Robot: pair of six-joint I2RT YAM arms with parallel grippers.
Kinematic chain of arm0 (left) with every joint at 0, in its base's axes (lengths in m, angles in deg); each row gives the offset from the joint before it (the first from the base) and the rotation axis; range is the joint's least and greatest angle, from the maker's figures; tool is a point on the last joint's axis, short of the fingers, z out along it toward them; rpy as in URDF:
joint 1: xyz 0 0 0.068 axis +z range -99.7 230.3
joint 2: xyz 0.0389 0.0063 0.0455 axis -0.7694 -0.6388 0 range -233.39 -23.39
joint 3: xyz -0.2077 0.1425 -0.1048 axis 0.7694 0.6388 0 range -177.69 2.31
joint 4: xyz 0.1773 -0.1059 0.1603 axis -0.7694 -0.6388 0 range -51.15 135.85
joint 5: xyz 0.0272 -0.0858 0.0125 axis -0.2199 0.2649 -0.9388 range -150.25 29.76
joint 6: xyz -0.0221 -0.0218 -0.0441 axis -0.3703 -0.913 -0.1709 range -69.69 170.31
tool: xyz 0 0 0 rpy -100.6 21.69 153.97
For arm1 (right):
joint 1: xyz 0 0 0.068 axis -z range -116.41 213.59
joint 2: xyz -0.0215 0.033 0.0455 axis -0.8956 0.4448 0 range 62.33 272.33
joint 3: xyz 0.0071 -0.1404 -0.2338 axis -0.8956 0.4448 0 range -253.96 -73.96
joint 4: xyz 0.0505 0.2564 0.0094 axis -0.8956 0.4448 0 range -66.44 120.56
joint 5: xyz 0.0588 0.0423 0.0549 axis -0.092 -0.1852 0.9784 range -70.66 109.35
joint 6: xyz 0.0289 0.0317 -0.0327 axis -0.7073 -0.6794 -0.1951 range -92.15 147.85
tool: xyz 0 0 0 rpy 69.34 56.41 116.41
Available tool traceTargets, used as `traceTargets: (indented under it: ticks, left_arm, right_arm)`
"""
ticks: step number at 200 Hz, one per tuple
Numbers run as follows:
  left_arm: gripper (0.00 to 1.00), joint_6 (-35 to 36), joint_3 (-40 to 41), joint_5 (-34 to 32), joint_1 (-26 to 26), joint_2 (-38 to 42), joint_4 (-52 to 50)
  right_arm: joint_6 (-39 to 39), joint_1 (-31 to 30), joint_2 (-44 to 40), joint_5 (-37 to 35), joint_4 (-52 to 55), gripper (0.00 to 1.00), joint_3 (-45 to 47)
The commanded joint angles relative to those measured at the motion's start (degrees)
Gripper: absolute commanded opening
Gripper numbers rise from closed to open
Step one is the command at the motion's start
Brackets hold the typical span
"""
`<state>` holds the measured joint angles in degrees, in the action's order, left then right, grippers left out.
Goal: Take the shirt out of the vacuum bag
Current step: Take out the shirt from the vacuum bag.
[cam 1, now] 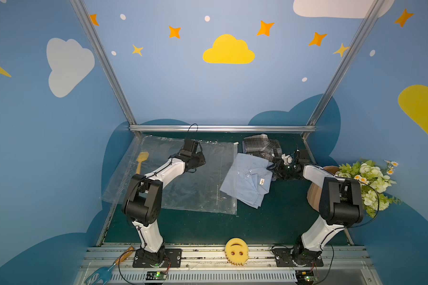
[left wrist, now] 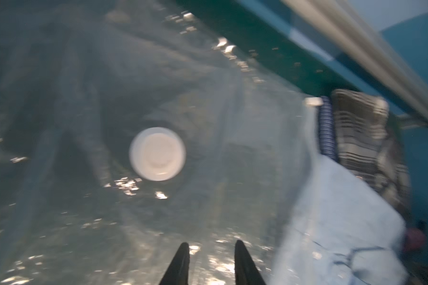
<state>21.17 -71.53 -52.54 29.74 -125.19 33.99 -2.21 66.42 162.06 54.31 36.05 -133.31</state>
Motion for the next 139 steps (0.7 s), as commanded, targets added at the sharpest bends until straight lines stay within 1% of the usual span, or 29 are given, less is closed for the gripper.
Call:
traceTargets:
  ticks: [1, 19, 32, 36, 42, 68, 94, 104, 119, 126, 139]
  left_arm:
    - [0.36, 0.73, -2.53, 2.55, -3.19, 0.74, -2.59]
    - [0.37, 0.14, -3.22, 3.95, -4.4, 0.17, -2.39]
    - [0.37, -0.22, -3.4, 3.99, -4.77, -0.24, -2.23]
    - [0.37, -0.29, -3.38, 4.01, -4.79, -0.4, -2.31]
    - [0.37, -0.39, -3.35, 5.78, -4.76, -0.57, -2.38]
    - [0.37, -0.61, -3.23, 6.01, -4.77, -0.54, -2.35]
    - [0.37, -0.47, -3.32, 6.03, -4.76, -0.37, -2.68]
    - [0.37, -0.44, -3.17, 5.89, -4.8, -0.23, -2.75]
    - [0.37, -0.39, -2.95, 5.68, -4.77, -0.07, -2.87]
    - [0.37, -0.37, -2.92, 5.69, -4.77, -0.03, -3.05]
    - [0.37, -0.3, -2.71, 5.63, -4.76, 0.12, -3.08]
  right_arm:
    - [-1.15, 0.39, -0.29, 4.16, -7.06, 0.57, 1.68]
    - [-1.32, 0.25, -0.27, 5.2, -9.71, 0.58, 2.98]
    - [-0.84, 0.0, 0.11, 4.44, -10.0, 0.57, 3.41]
    - [-0.73, -0.02, 0.27, 4.22, -10.03, 0.57, 3.59]
    - [-0.59, -0.07, 0.5, 3.85, -10.45, 0.56, 3.86]
    - [-0.97, -0.78, 1.95, 3.31, -13.13, 0.5, 4.81]
    - [-1.03, -2.79, 4.38, 2.66, -14.45, 0.44, 4.12]
    - [-1.42, -3.3, 5.25, 2.17, -15.1, 0.4, 3.83]
    - [-2.3, -3.73, 6.41, 2.12, -16.39, 0.32, 3.72]
    - [-2.66, -3.76, 6.76, 2.06, -16.77, 0.27, 3.64]
    - [-3.29, -3.74, 6.67, 1.97, -16.91, 0.14, 3.76]
